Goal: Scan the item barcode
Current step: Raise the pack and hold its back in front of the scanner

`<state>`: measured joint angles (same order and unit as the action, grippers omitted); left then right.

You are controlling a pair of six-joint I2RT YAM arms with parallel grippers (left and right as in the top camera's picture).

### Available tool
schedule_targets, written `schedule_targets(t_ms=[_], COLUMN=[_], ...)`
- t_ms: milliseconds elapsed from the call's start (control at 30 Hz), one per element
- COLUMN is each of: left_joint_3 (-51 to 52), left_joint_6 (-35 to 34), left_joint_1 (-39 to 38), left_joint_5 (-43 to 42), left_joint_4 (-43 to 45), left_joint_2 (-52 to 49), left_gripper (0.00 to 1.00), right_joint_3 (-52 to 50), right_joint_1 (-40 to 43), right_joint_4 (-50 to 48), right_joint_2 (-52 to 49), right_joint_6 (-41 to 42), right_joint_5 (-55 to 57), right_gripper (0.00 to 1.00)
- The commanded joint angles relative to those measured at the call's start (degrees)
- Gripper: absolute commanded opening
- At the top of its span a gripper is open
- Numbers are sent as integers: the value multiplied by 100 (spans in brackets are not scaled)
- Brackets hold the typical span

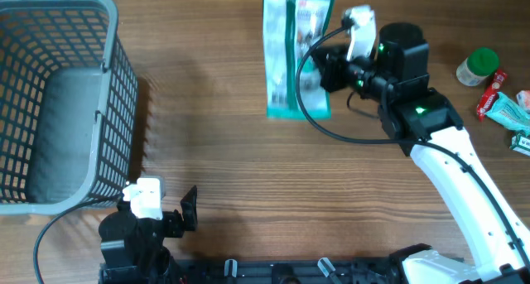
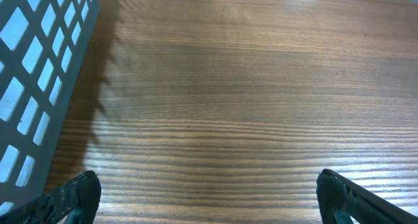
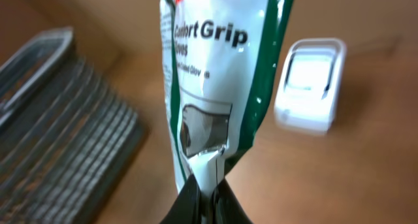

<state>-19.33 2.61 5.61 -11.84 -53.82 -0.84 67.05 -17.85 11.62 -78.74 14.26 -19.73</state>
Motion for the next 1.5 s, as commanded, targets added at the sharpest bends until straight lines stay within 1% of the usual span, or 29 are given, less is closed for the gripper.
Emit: schedule_targets(t_ms=[0, 33, 67, 100, 167, 200, 267, 333, 367, 400, 433, 500, 533, 633, 733, 800, 833, 933, 1033, 1133, 1233, 1367, 1467], left_joint_3=[26, 26, 26, 26, 26, 26, 26, 26, 26, 26, 26, 26, 26, 26, 26, 26, 26, 26, 26, 26, 26, 26, 26], left_joint_6=[-50, -52, -50, -52, -52, -50, -50, -50, -50, -50, -50, -50, -50, -50, -50, -50, -50, -52, -52, -50, -50, -52, -50], left_joint_1=[-24, -24, -24, -24, -24, -24, -24, -24, -24, -24, -24, -24, -24, -24, -24, -24, -24, -24, -24, -24, -24, -24, -24], left_joint_5=[-9, -9, -9, -9, -9, -9, -9, -9, -9, -9, -9, -9, -9, -9, -9, -9, -9, -9, -9, -9, -9, -9, -9], left_joint_4=[15, 15, 15, 15, 15, 15, 15, 15, 15, 15, 15, 15, 15, 15, 15, 15, 15, 15, 15, 15, 15, 15, 15], left_joint_2=[24, 24, 24, 24, 24, 24, 24, 24, 24, 24, 24, 24, 24, 24, 24, 24, 24, 24, 24, 24, 24, 24, 24], left_gripper=[100, 100, 100, 100, 100, 100, 100, 100, 100, 100, 100, 100, 100, 100, 100, 100, 100, 100, 100, 100, 100, 100, 100], right_joint_3=[105, 105, 105, 101, 98, 98, 98, 98, 98, 98, 98, 101, 101, 149, 518, 841, 1054, 1180, 1180, 1180, 1180, 1180, 1180], right_joint_1=[-348, -496, -787, -984, -1399, -1497, -1532, -1547, -1580, -1615, -1635, -1648, -1648, -1648, -1648, -1648, -1648, -1696, -1810, -2015, -2046, -2044, -1996], right_joint_4=[-667, -833, -1169, -1443, -2275, -2741, -3880, -4802, -5493, -6391, -7031, -8032, -8317, -8347, -8421, -8201, -7901, -7346, -6996, -6457, -6334, -6046, -6033], right_joint_2=[107, 96, 46, -17, -332, -540, -1095, -1613, -1974, -2361, -2645, -3154, -3429, -3995, -4472, -4739, -4911, -5215, -5307, -5307, -5307, -5307, -5307], right_joint_6=[-1161, -1403, -2041, -2529, -3738, -4046, -4634, -5213, -5584, -5956, -6236, -6531, -6526, -6293, -6033, -5989, -5838, -5617, -5617, -5101, -4618, -4572, -4350], right_joint_5=[2129, 2739, 3679, 4175, 4848, 5101, 5414, 5449, 5525, 5663, 5683, 5606, 5525, 5206, 5060, 4959, 4905, 4872, 4846, 4690, 4459, 4454, 4354], right_gripper=[5, 5, 5, 5, 5, 5, 5, 5, 5, 5, 5, 5, 5, 5, 5, 5, 5, 5, 5, 5, 5, 5, 5])
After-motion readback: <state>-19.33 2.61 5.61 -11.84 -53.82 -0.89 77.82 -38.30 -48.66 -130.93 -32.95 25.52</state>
